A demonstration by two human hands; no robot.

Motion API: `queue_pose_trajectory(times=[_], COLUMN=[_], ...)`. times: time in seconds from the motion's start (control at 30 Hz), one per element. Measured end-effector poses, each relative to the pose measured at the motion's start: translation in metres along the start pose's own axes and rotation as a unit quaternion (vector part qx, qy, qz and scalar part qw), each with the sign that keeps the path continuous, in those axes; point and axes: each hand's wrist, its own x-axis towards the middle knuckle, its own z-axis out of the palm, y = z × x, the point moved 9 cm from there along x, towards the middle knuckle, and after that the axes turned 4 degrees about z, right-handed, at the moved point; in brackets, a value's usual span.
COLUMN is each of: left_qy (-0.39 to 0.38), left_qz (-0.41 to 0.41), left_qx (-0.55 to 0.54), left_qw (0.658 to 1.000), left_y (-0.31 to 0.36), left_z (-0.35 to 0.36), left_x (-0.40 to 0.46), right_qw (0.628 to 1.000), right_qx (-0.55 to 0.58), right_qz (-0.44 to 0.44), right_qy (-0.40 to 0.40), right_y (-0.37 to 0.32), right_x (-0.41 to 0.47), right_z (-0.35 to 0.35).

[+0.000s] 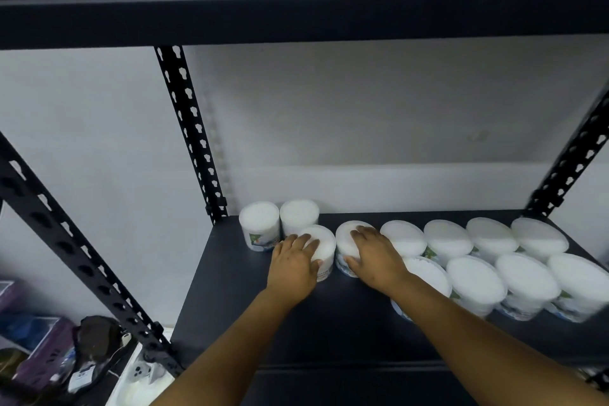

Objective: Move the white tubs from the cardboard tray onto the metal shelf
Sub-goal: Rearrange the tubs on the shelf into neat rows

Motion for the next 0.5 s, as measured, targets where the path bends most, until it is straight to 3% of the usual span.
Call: queue_pose_trajectory(times=[0.5], left_qy=[0.015], left_qz=[-0.014], left_qx=[-0.006], left_qw=[1.0], left_y=[0.0002], left_z=[-0.0033], left_x=[-0.0034], right_qw=[1.0], right_qx=[0.005], right_qz=[0.003], right_qy=[-0.008], right_y=[-0.0002], right_x=[-0.0023], right_z=[-0.0001])
